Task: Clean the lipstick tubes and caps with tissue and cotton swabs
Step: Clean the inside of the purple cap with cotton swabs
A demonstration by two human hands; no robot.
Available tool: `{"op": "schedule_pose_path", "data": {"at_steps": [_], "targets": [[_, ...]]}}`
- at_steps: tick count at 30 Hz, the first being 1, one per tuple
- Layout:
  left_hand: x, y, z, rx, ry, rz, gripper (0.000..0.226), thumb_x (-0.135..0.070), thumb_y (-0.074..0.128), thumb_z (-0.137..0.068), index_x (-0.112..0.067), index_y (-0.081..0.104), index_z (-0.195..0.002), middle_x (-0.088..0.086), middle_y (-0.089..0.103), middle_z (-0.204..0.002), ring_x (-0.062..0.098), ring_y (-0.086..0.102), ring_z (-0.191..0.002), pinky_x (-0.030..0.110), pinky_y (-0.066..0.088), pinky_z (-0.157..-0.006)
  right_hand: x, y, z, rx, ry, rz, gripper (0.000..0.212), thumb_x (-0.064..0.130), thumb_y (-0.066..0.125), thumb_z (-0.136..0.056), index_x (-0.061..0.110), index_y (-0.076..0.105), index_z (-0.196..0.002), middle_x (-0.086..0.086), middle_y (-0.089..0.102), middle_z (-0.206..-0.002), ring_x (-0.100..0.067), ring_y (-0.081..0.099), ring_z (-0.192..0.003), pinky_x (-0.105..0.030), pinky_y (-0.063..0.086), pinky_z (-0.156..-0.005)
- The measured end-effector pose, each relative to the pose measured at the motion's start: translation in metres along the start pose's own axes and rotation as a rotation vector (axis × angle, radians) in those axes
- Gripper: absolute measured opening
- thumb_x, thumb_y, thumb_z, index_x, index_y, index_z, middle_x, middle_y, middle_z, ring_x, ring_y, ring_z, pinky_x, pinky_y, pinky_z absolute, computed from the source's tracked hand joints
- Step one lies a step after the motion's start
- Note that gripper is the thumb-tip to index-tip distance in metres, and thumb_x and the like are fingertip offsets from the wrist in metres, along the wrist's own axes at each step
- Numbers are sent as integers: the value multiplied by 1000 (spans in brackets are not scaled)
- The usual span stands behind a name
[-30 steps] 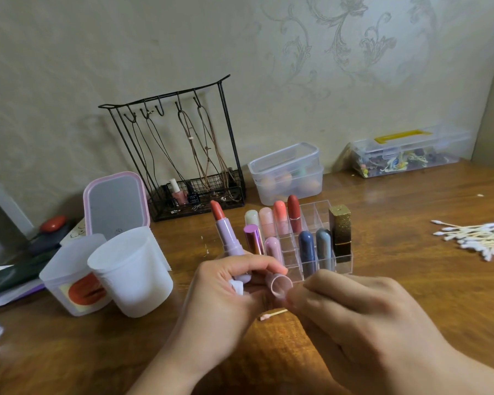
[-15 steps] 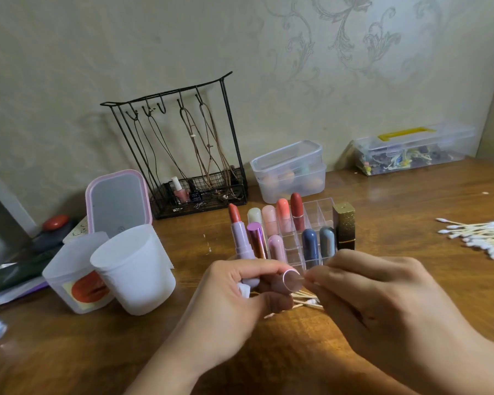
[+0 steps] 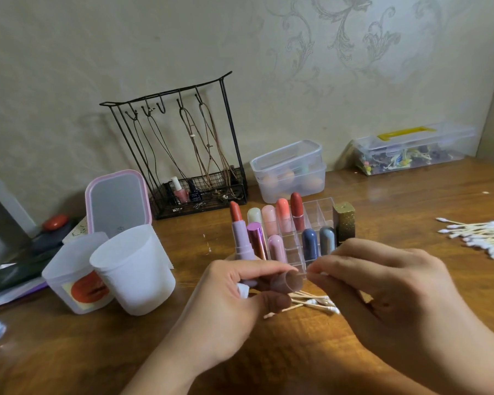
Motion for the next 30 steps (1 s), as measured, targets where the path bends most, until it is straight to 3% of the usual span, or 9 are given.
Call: {"op": "schedule_pose_path", "data": {"at_steps": [2,4,7,10,15,19,27,29,30], "targets": [[4,-3,-1,-12,-3,19,32,-15,76,-76,-41,74,-96,-28,70,-92,-11,59,-98,9,46,-80,-5,-11,-3,-60,46,-62,5,16,71,-82,17,75,-79,12,63,-72,-2,56,-57,-16,47,-54],[5,-5,-1,-24,-5,49,31,-19,77,-74,-39,74,-98,-27,71,-93,-9,60,-98,15,46,-83,-18,-20,-6,-105,163,-184,10,25,70,-85,23,73,-76,14,59,-63,-4,54,-52,-15,42,-51],[4,-7,-2,-27,3,143,28,-28,76,-64,-39,76,-90,-19,73,-92,2,65,-97,23,49,-85,-44,-18,-4,-167,455,-653,27,44,68,-77,18,71,-77,-7,56,-52,-19,47,-43,-20,34,-42],[3,-9,-1,-34,27,230,31,-31,78,-59,-38,76,-89,-7,74,-87,19,68,-94,43,53,-91,-59,-2,0,-127,677,-907,24,35,72,-74,12,66,-73,-9,53,-56,-24,43,-46,-18,29,-40],[0,-13,-1,-81,81,251,29,-25,81,-55,-31,75,-82,-4,73,-81,19,69,-86,35,57,-81,-59,15,7,-21,858,-1019,16,26,60,-78,14,64,-69,-13,52,-62,-24,47,-47,-22,27,-37],[0,-16,-2,-117,101,233,28,-18,83,-56,-29,76,-80,-6,72,-78,10,66,-80,22,52,-74,-60,21,11,26,897,-975,16,23,58,-80,9,63,-73,-14,53,-63,-24,49,-49,-26,27,-40],[4,-14,-1,-88,51,264,29,-25,82,-57,-31,78,-85,-6,73,-84,11,65,-89,36,53,-84,-46,29,8,14,775,-1130,13,14,62,-78,4,70,-75,-23,63,-65,-29,63,-56,-26,41,-37],[6,-12,-1,-73,33,253,31,-27,82,-58,-31,78,-88,-6,74,-88,11,66,-93,40,54,-87,-42,30,8,33,699,-1032,10,14,66,-81,6,71,-76,-15,69,-65,-20,65,-55,-24,45,-41],[7,-12,-1,-66,24,245,32,-29,82,-58,-32,77,-89,-7,74,-90,11,66,-95,40,54,-88,-40,28,8,61,602,-847,9,16,69,-83,11,73,-77,-6,71,-66,-10,64,-53,-19,47,-45]]}}
Point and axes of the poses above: each hand's wrist, its own z-axis away from the middle knuckle, its own y-axis out of the palm, x = y × z, the point moved 8 cm from there along -z, towards the middle knuckle
